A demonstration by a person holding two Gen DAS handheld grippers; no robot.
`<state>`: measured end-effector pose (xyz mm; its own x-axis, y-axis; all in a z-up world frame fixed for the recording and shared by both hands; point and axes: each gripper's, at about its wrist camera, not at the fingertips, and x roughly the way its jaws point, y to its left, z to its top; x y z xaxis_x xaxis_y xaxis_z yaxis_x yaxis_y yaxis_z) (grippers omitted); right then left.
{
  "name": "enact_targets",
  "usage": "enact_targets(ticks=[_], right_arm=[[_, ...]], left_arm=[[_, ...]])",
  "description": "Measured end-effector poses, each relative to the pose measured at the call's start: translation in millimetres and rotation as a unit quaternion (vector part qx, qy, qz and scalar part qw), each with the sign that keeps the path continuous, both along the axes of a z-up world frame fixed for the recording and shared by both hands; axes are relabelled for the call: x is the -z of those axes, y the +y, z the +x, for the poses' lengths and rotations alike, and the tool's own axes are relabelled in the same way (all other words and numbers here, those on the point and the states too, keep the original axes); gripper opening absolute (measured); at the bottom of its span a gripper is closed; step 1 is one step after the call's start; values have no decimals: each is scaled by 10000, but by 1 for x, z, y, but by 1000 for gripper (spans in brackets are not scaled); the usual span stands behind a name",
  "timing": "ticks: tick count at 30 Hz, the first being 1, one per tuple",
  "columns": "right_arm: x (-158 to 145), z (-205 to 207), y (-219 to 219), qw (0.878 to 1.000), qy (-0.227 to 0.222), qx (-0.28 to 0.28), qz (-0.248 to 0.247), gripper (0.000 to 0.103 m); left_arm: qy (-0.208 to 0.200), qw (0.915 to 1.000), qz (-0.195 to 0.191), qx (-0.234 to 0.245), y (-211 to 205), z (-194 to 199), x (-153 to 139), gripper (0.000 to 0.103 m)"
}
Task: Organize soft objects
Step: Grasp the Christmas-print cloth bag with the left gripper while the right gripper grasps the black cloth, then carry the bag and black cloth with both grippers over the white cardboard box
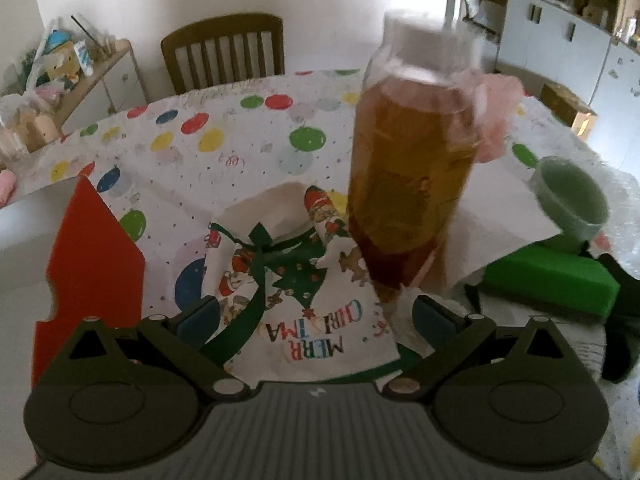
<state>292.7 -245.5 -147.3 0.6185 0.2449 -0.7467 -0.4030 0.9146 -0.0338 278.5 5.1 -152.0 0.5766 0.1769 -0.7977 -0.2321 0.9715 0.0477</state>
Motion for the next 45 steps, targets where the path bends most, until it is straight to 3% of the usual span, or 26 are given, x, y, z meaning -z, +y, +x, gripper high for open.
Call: enact_targets(ticks=[3, 10, 14, 20, 25, 26, 28, 35, 45], right_arm=[[9, 9, -1, 9999, 103, 12, -14, 86], [31, 30, -7, 9983, 560, 38, 144, 85], [36, 32, -7, 9972, 697, -15, 254, 76], [38, 27, -4, 9970, 726, -164, 228, 64], [36, 22, 1, 9978, 582, -315, 34, 54], [35, 21, 2, 9979, 561, -326, 13, 51], [34, 20, 2, 9981, 526, -323, -9, 47], [23, 13, -6, 9991, 370, -141, 117, 15], [-15, -2, -13, 9991, -32, -195, 362, 12]], left_arm=[[162, 9998, 37, -57, 5, 9, 11, 103], [526, 9968, -470, -380, 21, 22, 31, 102], [550, 9960, -560, -428, 25, 25, 34, 99], [557, 9927, -965, -466, 30, 25, 37, 73], [505, 9888, -1301, -520, 32, 21, 33, 32], [500, 9882, -1334, -558, 32, 20, 32, 31], [474, 9885, -1309, -598, 32, 17, 29, 19], [211, 9915, -1082, -697, 35, 6, 12, 10], [-166, 9887, -1193, -891, 51, -18, -20, 8]])
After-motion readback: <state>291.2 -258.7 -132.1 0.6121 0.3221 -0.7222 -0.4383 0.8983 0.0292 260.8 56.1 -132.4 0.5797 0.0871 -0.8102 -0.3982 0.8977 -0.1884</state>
